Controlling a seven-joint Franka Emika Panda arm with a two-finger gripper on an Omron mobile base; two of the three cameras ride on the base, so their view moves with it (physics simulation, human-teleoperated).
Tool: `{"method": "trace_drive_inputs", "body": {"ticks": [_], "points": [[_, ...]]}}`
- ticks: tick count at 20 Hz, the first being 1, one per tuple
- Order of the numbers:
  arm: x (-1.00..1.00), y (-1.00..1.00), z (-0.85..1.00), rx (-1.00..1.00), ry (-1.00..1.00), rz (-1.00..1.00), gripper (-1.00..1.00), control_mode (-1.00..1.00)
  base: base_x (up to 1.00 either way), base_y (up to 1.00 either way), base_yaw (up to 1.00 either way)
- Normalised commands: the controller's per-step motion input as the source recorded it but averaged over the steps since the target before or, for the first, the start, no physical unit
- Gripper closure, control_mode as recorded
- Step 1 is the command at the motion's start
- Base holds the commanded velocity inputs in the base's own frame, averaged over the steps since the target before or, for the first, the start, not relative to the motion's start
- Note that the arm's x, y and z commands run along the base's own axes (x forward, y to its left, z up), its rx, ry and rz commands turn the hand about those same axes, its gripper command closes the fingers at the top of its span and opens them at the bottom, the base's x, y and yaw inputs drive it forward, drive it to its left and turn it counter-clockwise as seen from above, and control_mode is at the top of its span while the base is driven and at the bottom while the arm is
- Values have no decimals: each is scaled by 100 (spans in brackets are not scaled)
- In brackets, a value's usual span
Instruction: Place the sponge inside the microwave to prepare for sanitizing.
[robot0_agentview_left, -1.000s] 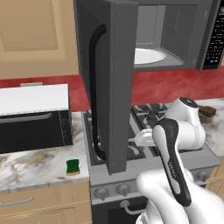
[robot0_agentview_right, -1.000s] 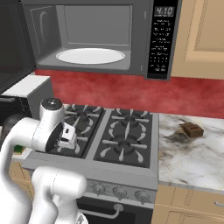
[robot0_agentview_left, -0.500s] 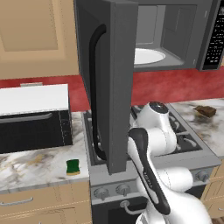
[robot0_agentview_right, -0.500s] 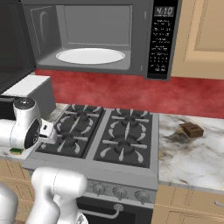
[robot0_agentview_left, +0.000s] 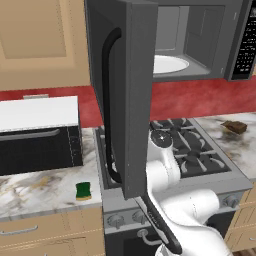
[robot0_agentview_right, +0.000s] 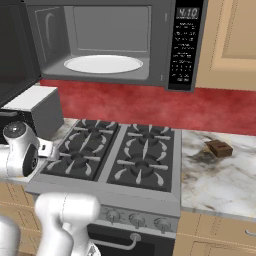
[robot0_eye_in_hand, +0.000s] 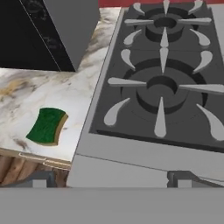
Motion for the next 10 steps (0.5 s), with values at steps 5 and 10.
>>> {"method": "trace_drive_inputs", "body": {"ticks": [5,10], "points": [[25,1,-46,0,-6,5,-100,-100,0,0,0],[5,35,-4,0,0,10,-100,-100,0,0,0]]}}
